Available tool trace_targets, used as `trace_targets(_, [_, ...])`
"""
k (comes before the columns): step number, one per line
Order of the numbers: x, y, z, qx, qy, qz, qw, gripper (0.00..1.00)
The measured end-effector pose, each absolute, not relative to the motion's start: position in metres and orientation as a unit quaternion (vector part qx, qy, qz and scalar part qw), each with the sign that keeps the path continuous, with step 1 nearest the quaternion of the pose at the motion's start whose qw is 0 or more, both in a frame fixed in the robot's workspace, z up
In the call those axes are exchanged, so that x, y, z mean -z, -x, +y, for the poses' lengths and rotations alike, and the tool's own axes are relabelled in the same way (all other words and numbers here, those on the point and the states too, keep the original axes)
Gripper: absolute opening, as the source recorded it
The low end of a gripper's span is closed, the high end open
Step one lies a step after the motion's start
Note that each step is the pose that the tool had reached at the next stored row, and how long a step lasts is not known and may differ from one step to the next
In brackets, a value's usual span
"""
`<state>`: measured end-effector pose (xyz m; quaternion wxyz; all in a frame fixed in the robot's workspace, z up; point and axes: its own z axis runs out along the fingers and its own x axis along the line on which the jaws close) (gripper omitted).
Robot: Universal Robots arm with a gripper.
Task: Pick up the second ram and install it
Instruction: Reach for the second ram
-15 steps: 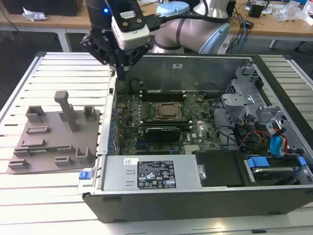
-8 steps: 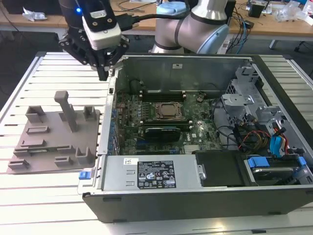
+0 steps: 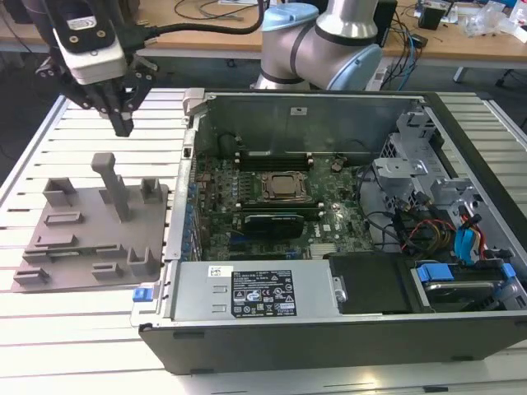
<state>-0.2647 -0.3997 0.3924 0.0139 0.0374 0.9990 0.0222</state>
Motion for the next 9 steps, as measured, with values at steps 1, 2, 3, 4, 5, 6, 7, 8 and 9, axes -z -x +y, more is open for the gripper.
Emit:
trace_targets(1, [-0.392,0.268,-0.4,-0.022,-0.037,0.999,0.014,0.11])
trace_targets(2, [-0.392,0.273,-0.4,-0.022,-0.037,0.999,0.014,0.11])
trace_targets(3, [-0.392,0.277,-0.4,-0.022,-0.037,0.999,0.014,0.11])
trace_targets(4, [-0.392,0.281,-0.4,-0.022,-0.037,0.999,0.014,0.11])
trace_targets(5, [-0.392,0.283,-0.4,-0.022,-0.037,0.999,0.014,0.11])
trace_targets(6, [-0.392,0.286,-0.4,-0.022,-0.037,0.999,0.014,0.11])
trace_targets(7, [-0.392,0.29,-0.402,-0.022,-0.037,0.999,0.014,0.11])
trace_targets(8, [-0.392,0.294,-0.407,-0.022,-0.037,0.999,0.014,0.11])
trace_targets(9, [-0.392,0.295,-0.411,-0.022,-0.037,0.999,0.014,0.11])
